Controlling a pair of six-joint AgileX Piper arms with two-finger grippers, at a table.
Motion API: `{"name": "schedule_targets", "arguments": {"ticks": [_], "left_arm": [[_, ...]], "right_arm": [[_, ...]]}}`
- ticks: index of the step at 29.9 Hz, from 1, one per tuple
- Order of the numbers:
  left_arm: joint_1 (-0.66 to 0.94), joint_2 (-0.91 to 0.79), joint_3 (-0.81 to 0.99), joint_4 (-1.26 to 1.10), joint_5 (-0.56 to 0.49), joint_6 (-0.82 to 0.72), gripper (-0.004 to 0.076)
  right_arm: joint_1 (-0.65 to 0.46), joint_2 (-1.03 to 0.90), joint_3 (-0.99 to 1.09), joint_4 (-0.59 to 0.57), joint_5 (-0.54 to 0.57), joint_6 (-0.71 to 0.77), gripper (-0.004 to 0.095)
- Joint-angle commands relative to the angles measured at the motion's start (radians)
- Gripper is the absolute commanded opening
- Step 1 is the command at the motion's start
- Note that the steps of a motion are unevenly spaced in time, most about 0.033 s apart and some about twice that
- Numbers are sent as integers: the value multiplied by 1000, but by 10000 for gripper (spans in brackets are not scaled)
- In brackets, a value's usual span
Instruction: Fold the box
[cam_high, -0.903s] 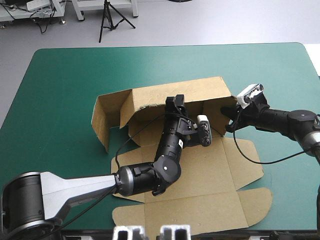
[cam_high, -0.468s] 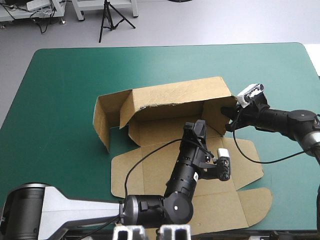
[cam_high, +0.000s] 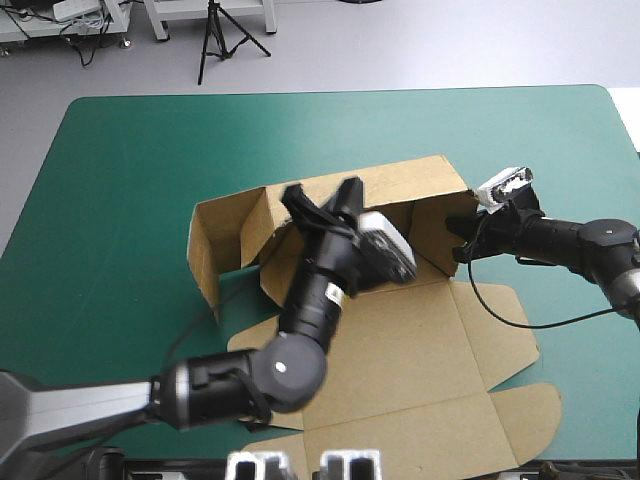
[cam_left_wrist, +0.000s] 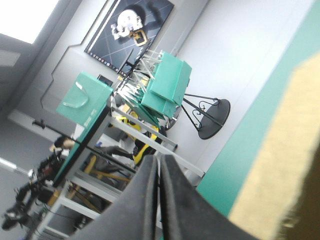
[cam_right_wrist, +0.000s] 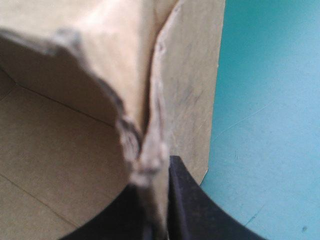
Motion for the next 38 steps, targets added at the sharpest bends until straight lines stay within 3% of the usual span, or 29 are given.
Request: {"name": "schedule_targets", "arguments": {"ticks": [1, 3, 6, 10, 13, 17, 23, 30, 38], "left_arm": [[120, -145, -64, -28, -68, -41, 0], [219, -205, -79, -98, -140, -41, 0], [373, -280, -91, -202, -212, -41, 0], [551, -335, -95, -354, -240, -31, 2], [679, -351, -95, -491, -246, 59, 2], [842, -351, -95, -718, -246, 219, 2], [1053, -348, -95, -931, -247, 328, 2], [1166, -348, -95, -1133, -242, 466, 2], [1169, -327, -95, -1200, -193, 530, 2]], "right_arm": [[2, -69, -86, -58, 40, 163, 3], [12, -82, -133, -130, 48, 271, 3], [54, -87, -224, -327, 75, 476, 2], [141, -72, -337, -527, 99, 702, 2], [192, -43, -404, -596, 112, 824, 2], [221, 48, -510, -643, 212, 946, 2], [221, 193, -640, -683, 263, 1016, 2], [221, 357, -783, -727, 301, 1043, 39], [223, 428, -824, -756, 275, 1015, 366]]}}
